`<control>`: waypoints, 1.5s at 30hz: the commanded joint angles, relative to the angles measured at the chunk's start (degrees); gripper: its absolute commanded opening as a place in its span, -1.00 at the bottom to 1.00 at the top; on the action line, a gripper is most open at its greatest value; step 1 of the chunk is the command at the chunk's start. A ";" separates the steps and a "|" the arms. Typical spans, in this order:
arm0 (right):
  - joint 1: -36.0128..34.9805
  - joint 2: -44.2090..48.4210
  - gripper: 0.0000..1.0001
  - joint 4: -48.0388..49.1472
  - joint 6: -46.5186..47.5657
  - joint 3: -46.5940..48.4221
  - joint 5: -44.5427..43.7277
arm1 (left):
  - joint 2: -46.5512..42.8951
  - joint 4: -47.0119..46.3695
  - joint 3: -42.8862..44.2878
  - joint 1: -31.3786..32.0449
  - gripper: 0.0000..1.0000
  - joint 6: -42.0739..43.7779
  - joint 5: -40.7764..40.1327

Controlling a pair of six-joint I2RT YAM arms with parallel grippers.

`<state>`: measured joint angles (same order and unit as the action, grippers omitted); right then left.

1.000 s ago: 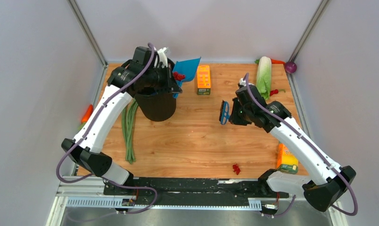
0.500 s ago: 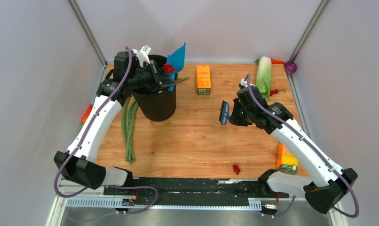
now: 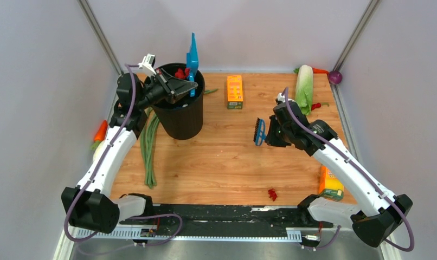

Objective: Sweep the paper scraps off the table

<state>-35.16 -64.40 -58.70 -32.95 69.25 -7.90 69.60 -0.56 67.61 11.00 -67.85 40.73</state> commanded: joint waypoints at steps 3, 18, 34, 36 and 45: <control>0.18 1.12 -1.00 2.45 0.52 0.62 -1.06 | -2.28 -30.42 -8.98 -2.48 -1.00 -20.36 -0.12; 0.18 0.86 -1.00 -0.17 2.36 3.77 -1.94 | 0.71 -27.07 -6.03 -3.27 -1.00 -19.76 3.91; 0.18 -2.39 -1.00 -22.07 -18.37 11.35 -2.84 | -0.52 28.94 14.56 3.58 -1.00 20.30 -1.53; 0.18 -4.41 -1.00 -22.07 -22.05 9.77 2.16 | -1.31 29.73 14.83 3.67 -1.00 21.18 -1.44; 0.09 -7.41 -1.00 -22.07 -33.85 11.25 23.00 | -6.58 30.09 10.35 3.76 -0.99 21.27 -1.27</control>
<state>-35.11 -73.76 -76.09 -60.62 77.60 3.40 67.02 29.93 79.53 14.55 -47.97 39.07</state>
